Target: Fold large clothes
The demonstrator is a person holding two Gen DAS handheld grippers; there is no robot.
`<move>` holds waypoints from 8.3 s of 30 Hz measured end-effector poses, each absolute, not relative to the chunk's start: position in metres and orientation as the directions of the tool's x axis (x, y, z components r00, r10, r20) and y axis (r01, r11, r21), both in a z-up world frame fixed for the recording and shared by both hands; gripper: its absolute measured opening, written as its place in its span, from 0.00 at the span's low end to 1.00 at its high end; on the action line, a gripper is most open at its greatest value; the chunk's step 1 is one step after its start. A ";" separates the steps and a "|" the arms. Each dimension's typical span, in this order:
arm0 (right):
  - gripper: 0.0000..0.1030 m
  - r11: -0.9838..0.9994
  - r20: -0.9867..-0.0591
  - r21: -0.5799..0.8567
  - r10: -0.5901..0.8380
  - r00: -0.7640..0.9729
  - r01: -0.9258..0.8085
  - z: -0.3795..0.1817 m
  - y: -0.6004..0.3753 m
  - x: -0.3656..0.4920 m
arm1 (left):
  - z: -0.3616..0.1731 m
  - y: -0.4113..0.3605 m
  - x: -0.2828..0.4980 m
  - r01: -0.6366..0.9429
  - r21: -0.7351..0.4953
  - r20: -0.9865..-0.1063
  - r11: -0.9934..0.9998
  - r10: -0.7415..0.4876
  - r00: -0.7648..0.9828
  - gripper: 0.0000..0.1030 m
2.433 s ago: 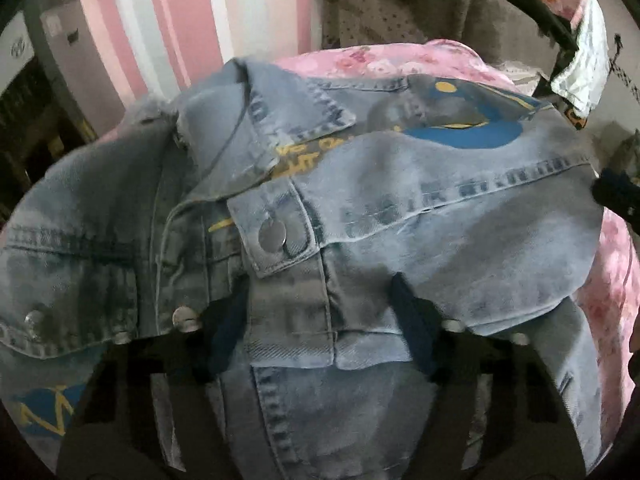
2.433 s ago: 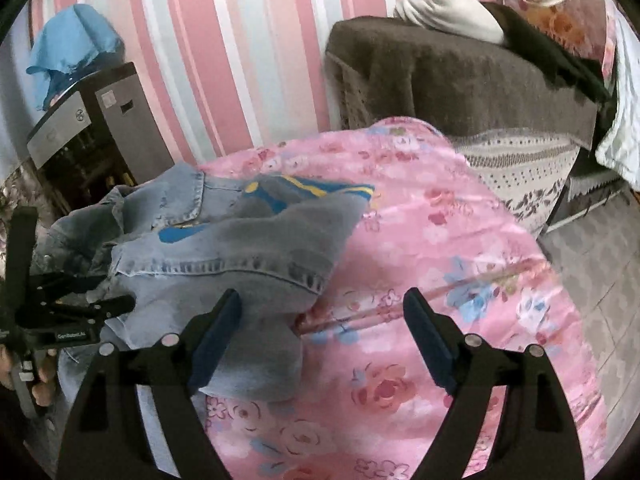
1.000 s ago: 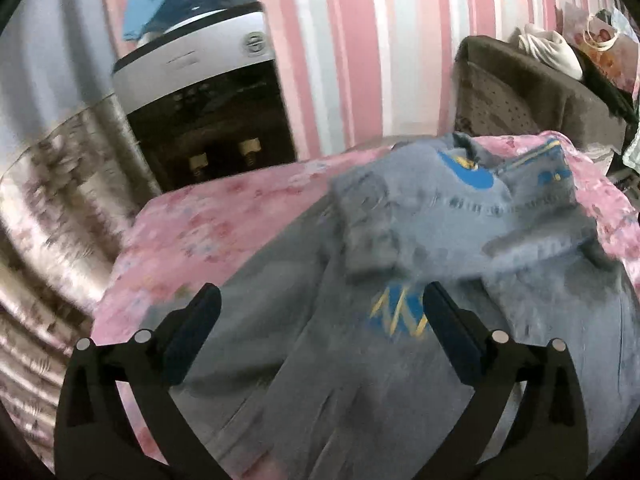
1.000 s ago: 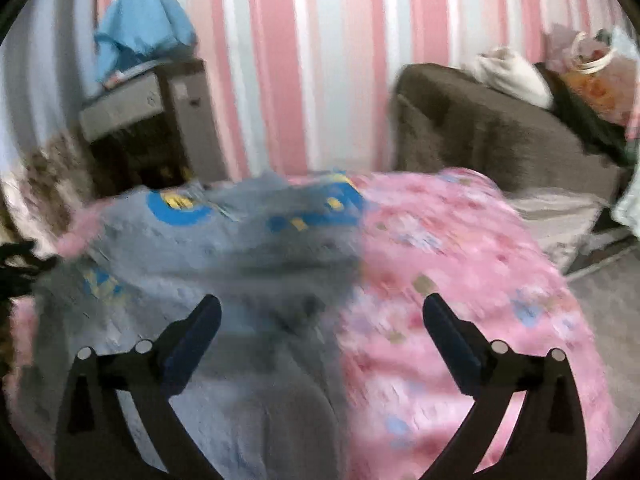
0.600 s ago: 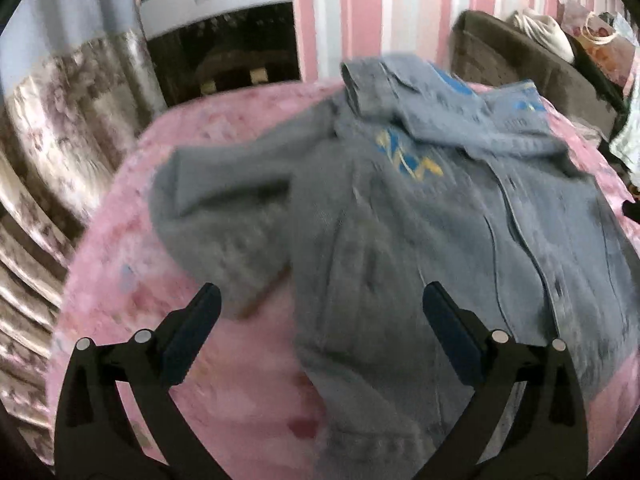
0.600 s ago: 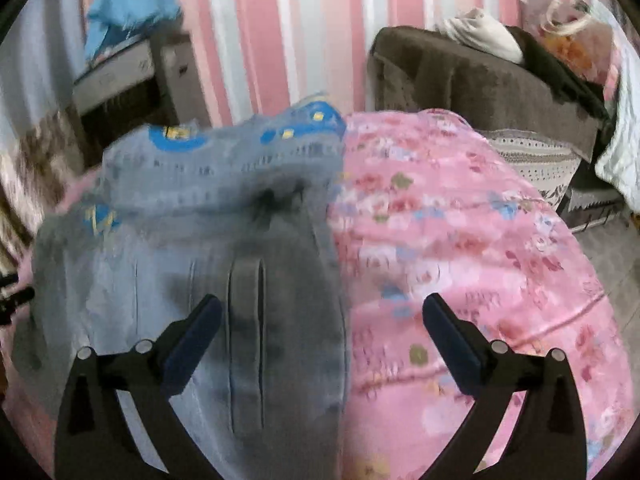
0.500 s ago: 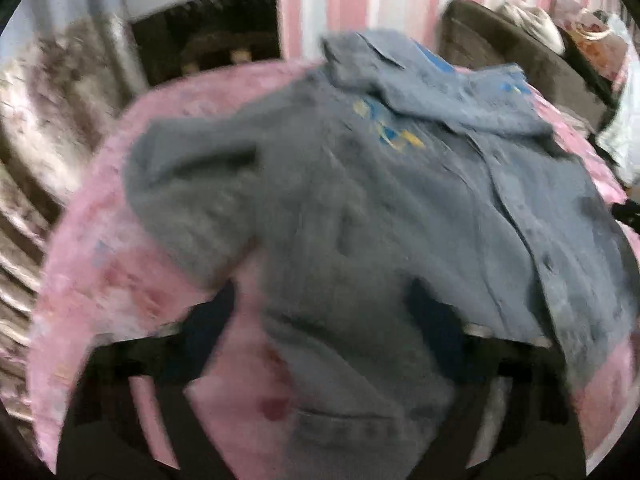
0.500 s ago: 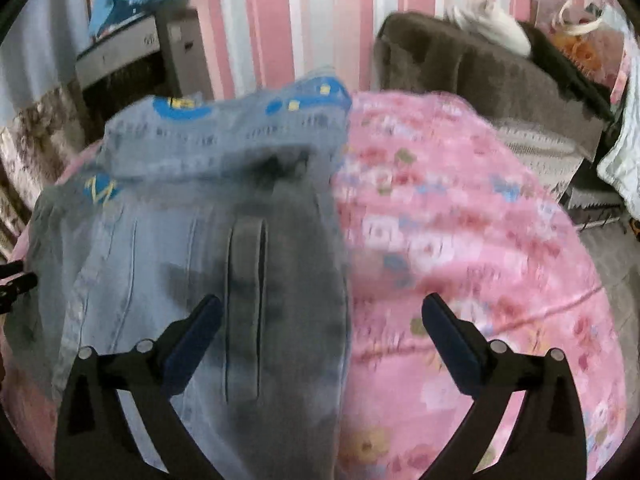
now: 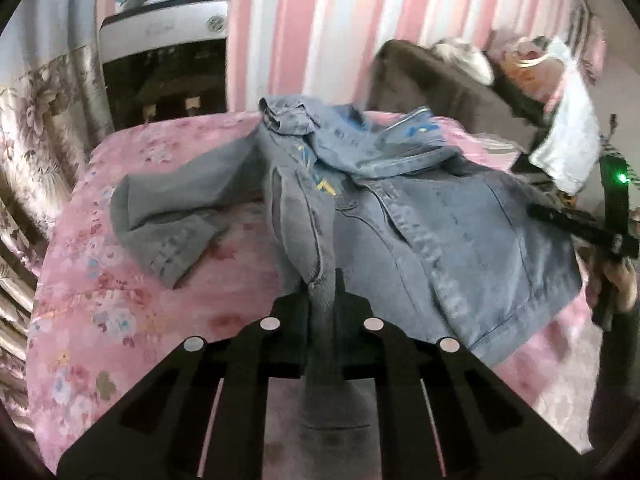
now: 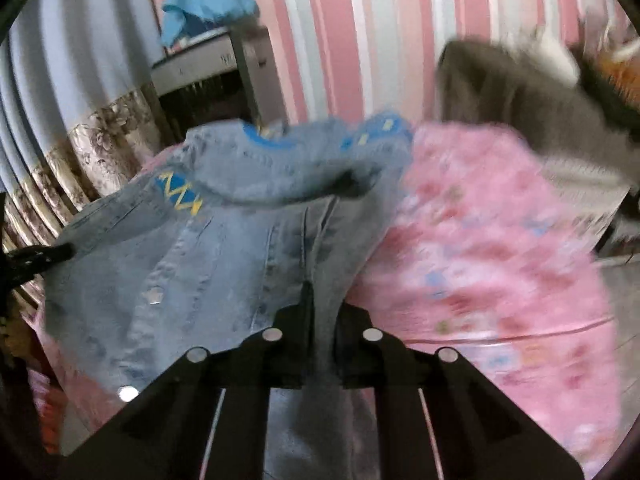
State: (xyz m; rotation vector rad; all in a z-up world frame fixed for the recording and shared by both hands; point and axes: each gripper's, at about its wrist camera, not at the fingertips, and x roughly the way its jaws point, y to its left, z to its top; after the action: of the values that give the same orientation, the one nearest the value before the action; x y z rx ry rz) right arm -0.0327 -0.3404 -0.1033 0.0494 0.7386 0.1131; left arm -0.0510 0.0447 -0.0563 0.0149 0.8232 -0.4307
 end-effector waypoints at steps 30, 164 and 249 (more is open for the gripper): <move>0.58 0.996 -0.662 0.044 -0.026 0.749 0.074 -0.128 -0.367 0.078 | -0.154 0.153 0.106 -0.020 -0.036 -0.843 0.999 -0.020 0.537 0.75; 0.58 0.980 -0.758 0.056 0.167 0.630 -0.192 -0.138 -0.214 0.193 | -0.117 0.141 0.201 0.079 0.142 -0.757 0.987 0.057 0.651 0.97; 0.57 0.893 -0.642 0.367 0.447 0.623 -0.261 -0.152 -0.278 0.179 | -0.122 0.036 0.194 0.224 0.098 -0.768 0.970 -0.069 0.637 0.97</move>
State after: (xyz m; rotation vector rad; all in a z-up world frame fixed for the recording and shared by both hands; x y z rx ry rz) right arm 0.1790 -0.2784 -0.1524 0.2489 0.8016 0.4111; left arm 0.1942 0.0356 -0.1216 0.1914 0.8659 -0.1684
